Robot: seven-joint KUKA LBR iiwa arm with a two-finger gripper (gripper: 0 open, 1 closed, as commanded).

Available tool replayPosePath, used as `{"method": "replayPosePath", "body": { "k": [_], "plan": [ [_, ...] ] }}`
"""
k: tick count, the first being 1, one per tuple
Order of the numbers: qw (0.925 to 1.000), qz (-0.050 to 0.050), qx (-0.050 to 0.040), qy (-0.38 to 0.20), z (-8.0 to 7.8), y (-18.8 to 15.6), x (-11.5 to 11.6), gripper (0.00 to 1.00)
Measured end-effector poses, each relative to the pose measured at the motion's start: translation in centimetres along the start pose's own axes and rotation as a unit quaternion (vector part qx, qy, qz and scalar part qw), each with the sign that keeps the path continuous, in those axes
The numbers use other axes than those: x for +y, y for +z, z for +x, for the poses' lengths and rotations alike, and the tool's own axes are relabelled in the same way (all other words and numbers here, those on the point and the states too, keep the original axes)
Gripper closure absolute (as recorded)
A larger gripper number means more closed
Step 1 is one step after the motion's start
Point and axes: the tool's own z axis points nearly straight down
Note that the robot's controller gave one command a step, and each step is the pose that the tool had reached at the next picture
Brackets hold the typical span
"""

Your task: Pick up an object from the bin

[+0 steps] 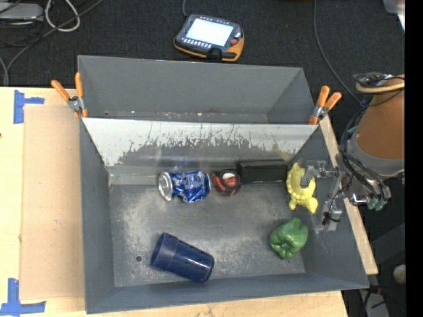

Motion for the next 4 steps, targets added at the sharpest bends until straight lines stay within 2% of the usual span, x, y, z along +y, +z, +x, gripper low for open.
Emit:
{"method": "replayPosePath", "body": {
  "k": [1,2,3,4],
  "plan": [
    [1.0,0.001,-0.0037,-0.003,-0.1,-0.5,0.1,0.0],
    [0.994,0.001,-0.0032,-0.11,0.6,9.4,-1.4,0.0],
    [0.984,0.002,-0.0066,-0.178,2.1,6.4,-2.1,0.0],
    [0.9811,-0.001,-0.0001,-0.193,2.6,11.2,-1.6,0.0]
  ]
}}
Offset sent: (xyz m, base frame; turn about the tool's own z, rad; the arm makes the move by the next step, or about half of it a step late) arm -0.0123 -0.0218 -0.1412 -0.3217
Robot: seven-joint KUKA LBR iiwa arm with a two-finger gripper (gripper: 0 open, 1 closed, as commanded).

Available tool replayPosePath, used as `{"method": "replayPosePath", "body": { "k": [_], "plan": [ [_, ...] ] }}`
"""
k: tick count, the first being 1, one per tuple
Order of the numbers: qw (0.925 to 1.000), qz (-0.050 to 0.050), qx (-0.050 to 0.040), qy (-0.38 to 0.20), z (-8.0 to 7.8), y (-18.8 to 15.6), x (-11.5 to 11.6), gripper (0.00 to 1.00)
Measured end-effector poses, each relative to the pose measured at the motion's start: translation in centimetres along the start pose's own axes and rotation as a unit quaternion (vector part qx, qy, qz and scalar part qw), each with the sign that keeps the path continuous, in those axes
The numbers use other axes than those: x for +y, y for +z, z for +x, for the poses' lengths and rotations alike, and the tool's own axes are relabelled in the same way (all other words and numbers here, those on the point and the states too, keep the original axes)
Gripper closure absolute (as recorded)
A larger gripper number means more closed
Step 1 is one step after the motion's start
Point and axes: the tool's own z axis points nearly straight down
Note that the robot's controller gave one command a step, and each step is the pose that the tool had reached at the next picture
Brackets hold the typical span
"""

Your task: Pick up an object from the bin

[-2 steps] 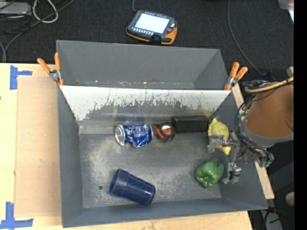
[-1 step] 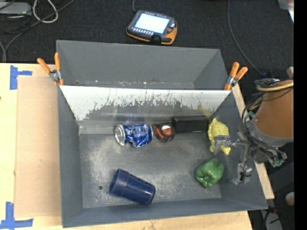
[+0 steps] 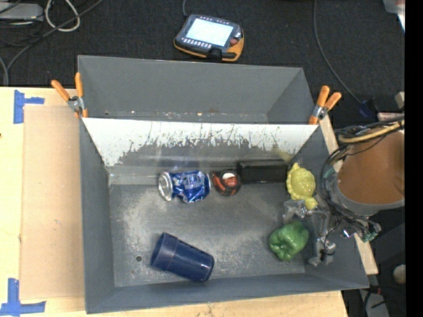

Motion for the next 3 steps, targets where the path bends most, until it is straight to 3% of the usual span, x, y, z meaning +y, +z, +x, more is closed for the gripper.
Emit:
{"method": "replayPosePath", "body": {
  "k": [1,2,3],
  "plan": [
    [0.9958,-0.002,-0.0054,-0.091,0.1,3.0,0.19,0.0],
    [0.9997,-0.001,0.0006,-0.026,0.11,3.02,1.13,1.0],
    [0.9996,-0.001,0.0005,-0.027,0.1,3.0,1.15,1.0]
  ]
}}
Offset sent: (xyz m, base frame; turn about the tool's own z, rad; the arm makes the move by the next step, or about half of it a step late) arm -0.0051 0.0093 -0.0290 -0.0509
